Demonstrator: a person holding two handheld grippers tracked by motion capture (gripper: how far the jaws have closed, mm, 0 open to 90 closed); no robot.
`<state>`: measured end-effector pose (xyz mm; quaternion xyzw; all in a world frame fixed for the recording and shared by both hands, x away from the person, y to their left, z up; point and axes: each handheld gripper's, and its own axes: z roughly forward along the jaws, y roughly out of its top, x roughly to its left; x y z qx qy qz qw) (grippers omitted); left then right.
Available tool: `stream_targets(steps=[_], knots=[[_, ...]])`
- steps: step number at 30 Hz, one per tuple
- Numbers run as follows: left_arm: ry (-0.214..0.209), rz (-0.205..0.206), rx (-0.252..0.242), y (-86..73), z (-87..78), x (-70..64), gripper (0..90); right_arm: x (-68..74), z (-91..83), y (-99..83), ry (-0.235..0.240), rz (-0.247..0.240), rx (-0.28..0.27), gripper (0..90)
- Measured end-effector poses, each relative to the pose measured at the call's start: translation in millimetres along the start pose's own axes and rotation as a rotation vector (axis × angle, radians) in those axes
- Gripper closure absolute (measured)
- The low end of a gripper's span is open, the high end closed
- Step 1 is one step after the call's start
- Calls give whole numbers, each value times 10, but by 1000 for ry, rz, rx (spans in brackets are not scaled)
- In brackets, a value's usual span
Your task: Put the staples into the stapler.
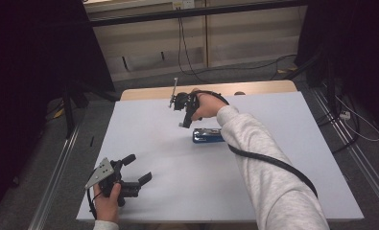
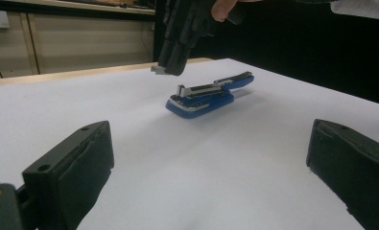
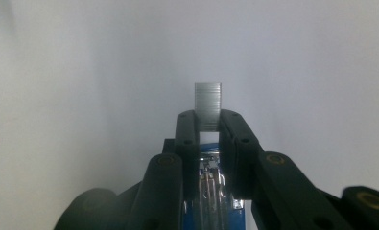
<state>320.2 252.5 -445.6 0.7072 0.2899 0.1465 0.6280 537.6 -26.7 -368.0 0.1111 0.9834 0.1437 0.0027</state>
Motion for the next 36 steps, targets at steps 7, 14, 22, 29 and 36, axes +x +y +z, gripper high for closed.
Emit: stream_targets(steps=[7, 14, 22, 29, 36], knots=[[8, 10, -6, 11, -18, -8, 25, 10, -11, -4, -7, 4, -1, 781], [9, 9, -7, 14, -11, -3, 25, -4, -26, -21, -9, 0, -6, 781], [9, 11, -4, 14, -7, 1, 25, -14, -30, -69, -7, 9, 3, 781], [7, 10, -1, 14, 5, -1, 26, -32, -75, -140, -14, 16, 4, 781], [3, 9, -7, 15, 4, -6, 27, -36, -80, -201, -23, 12, 7, 781]])
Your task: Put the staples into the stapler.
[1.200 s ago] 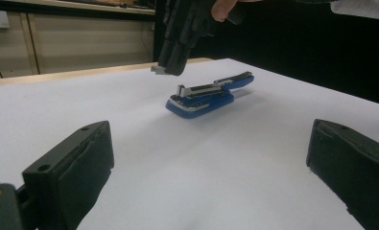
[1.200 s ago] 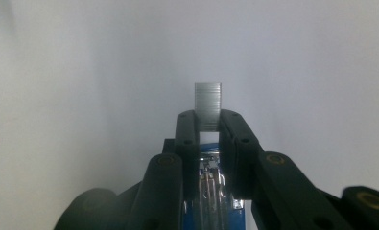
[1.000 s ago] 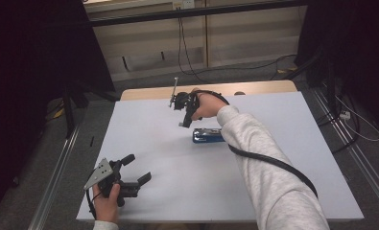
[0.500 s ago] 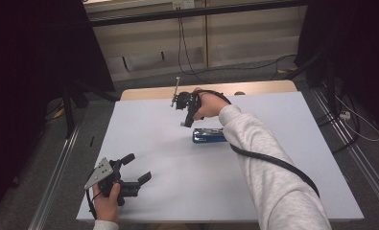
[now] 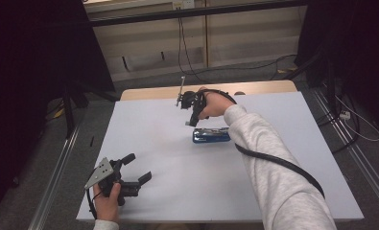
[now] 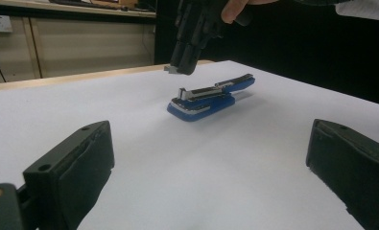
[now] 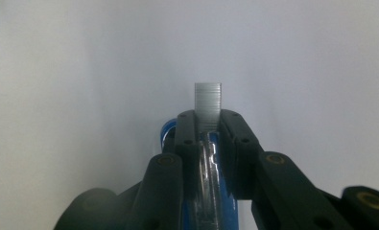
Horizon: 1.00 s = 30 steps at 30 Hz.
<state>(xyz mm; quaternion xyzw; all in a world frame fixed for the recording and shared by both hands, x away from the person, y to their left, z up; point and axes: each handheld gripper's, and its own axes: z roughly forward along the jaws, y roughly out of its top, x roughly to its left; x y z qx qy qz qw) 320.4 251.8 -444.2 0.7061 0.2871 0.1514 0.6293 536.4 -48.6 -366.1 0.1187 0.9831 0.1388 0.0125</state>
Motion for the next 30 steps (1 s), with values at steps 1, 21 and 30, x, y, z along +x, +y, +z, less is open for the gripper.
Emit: stream_targets(steps=[1, 21, 30], knots=[[1, 2, 1, 0, -1, -1, 26, -3, -1, -6, 5, 2, -1, 781], [-3, 12, 9, 1, 12, -11, 27, -45, -85, -220, -10, 20, -7, 781], [-2, 12, 11, 1, 13, -10, 27, -47, -114, -276, -13, 24, -8, 781]])
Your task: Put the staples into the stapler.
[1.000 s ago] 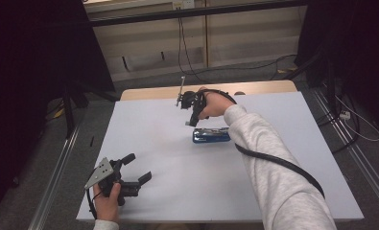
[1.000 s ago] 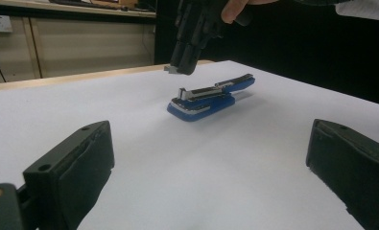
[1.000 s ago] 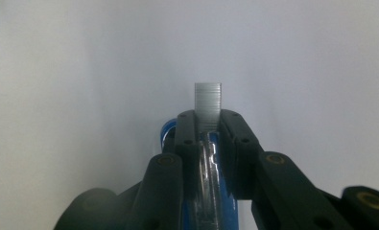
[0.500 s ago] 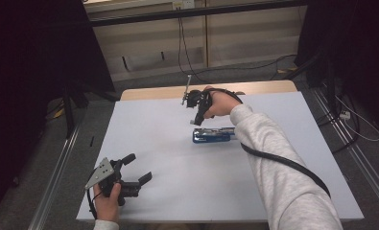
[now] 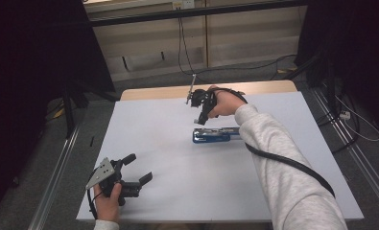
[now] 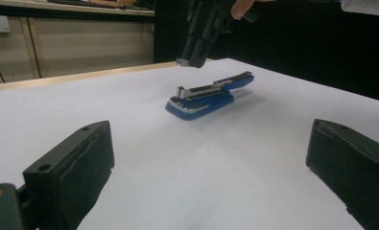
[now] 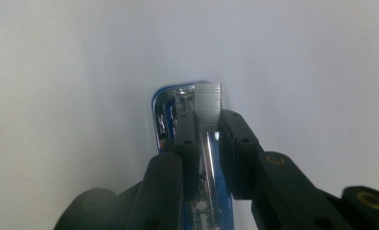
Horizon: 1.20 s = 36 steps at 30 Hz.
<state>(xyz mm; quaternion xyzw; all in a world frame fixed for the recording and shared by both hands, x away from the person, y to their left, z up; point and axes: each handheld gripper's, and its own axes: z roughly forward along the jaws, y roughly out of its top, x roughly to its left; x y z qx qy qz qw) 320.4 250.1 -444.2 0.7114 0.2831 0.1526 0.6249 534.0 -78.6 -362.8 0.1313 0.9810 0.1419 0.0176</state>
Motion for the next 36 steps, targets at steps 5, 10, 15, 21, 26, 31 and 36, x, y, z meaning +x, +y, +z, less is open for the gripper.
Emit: stream_targets(steps=[5, 10, 15, 21, 26, 31, 36], knots=[[-1, 1, -1, 1, -1, 0, 27, -2, 1, -11, 0, -3, -5, 781], [0, 0, -2, 1, -1, -2, 27, -2, 0, -24, -1, -3, -1, 781], [1, 1, 1, 2, 0, -2, 27, 2, 11, -50, 0, 8, -3, 781], [4, -3, 2, 0, 2, -5, 27, 0, 69, -79, 4, 2, -1, 781], [4, -2, 4, 0, 2, -4, 27, 6, 90, -72, 6, -3, 3, 781], [4, 5, 5, 2, -1, 0, 27, 22, 137, -65, 12, -2, 0, 781], [2, 2, 3, 1, 5, -3, 27, 27, 182, -69, 21, -14, 4, 781]])
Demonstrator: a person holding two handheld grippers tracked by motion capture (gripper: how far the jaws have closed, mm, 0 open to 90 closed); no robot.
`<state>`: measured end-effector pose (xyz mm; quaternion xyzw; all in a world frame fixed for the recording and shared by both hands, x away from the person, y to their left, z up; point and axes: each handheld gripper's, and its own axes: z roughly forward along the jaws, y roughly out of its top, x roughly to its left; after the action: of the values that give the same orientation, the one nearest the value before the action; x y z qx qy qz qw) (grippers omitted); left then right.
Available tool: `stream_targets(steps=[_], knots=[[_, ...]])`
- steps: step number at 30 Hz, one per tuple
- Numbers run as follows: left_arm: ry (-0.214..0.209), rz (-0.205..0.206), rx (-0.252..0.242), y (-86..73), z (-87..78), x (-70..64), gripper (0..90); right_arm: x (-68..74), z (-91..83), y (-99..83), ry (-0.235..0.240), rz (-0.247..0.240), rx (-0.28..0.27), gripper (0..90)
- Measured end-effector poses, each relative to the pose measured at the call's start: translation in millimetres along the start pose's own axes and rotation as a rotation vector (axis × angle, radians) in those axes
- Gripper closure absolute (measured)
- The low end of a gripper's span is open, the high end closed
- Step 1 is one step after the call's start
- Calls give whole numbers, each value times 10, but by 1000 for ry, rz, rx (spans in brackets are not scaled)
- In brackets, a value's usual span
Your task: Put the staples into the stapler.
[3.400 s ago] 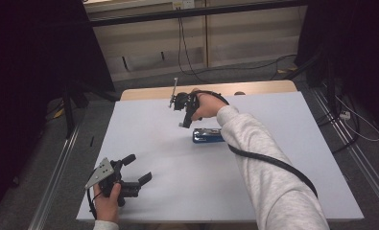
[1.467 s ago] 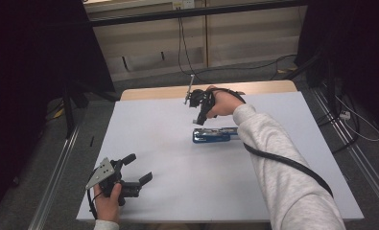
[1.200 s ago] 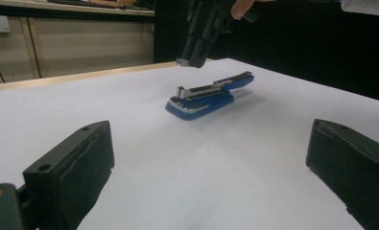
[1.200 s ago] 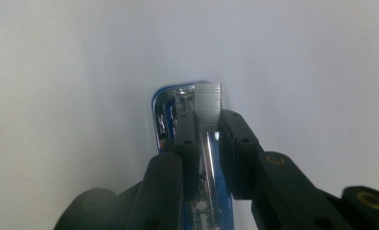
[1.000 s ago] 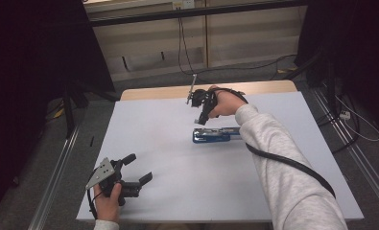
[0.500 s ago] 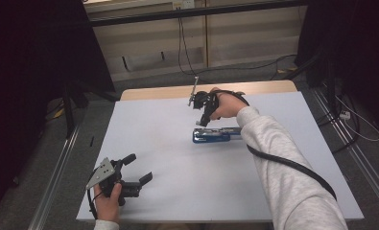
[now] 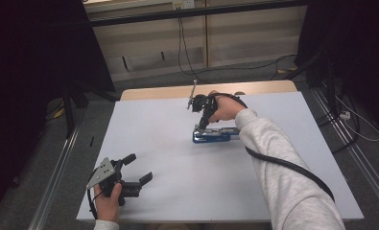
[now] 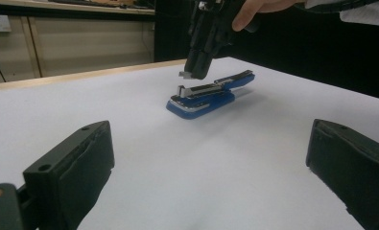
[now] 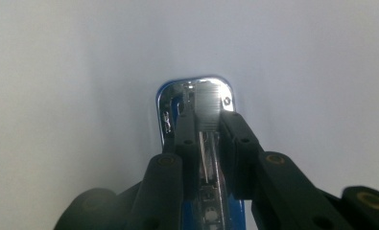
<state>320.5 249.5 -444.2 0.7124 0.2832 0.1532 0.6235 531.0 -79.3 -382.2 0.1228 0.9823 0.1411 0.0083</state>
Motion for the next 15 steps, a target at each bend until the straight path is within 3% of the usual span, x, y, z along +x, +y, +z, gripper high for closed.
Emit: stream_targets(steps=[15], knots=[[1, 4, 6, 0, 2, -2, 27, 17, 79, -30, 9, -11, 3, 781]])
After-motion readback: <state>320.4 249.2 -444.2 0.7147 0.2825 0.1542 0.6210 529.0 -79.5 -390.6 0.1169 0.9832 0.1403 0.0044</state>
